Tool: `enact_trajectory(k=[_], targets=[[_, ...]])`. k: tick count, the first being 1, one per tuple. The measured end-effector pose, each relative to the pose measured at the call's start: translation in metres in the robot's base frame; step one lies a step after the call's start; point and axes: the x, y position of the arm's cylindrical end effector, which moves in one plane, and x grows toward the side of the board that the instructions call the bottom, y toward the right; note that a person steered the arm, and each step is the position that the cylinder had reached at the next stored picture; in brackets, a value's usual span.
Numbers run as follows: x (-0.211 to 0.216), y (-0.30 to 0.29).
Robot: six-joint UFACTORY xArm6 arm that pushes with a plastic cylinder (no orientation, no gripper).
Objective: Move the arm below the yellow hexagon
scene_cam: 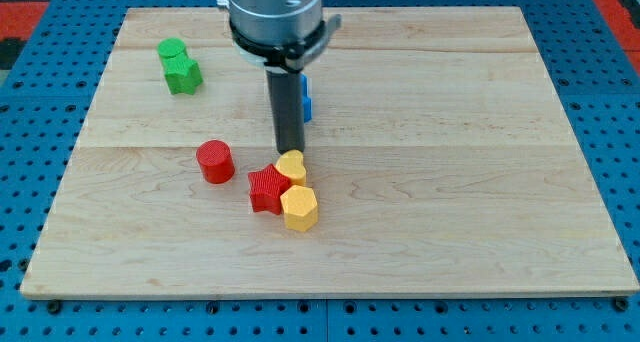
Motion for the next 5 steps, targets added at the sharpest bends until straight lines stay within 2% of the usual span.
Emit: enact_trajectory(k=[2,5], targets=[[0.015,0.011],[0.02,0.083]])
